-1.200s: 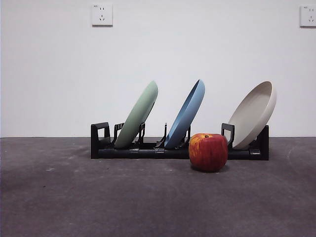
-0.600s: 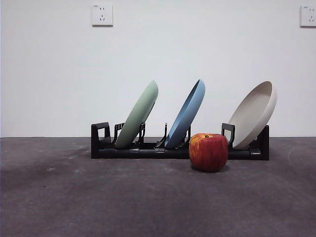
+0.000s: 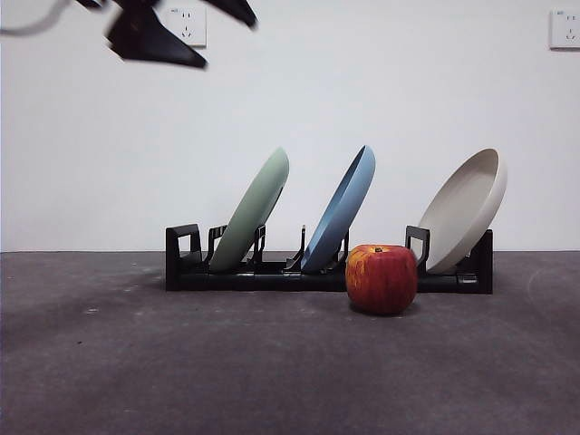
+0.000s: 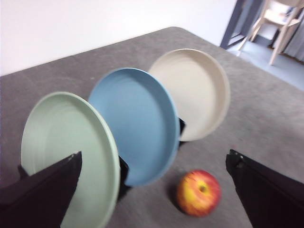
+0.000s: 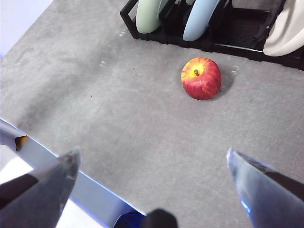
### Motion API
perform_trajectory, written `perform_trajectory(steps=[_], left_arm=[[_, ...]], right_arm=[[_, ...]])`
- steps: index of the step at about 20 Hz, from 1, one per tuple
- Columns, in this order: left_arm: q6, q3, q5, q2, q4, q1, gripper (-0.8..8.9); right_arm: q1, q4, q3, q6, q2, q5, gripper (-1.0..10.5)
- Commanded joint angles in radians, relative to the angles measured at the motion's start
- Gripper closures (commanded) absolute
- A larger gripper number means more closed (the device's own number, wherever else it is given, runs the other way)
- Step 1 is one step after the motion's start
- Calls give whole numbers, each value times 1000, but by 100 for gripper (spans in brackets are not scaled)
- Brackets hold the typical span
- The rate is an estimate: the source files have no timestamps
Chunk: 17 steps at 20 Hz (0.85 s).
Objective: Take the green plate from the plate rack,put the plate on the table,take the apple from the table,put the apple in the plate
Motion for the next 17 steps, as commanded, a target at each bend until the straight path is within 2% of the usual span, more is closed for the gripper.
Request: perform_trajectory(steps=[1, 7, 13, 17], left_arm=[[37, 51, -52, 114, 50, -23, 187], [63, 157, -138, 352, 119, -54, 187], [62, 163, -161, 451, 134, -62, 204], [62, 163, -176, 459, 131, -70, 541]], right_arm=[[3, 1, 2, -5, 0, -2, 254], [3, -1, 2, -4, 0, -2, 254], [3, -2, 2, -4, 0, -2, 254], [3, -2, 2, -4, 0, -2, 255]])
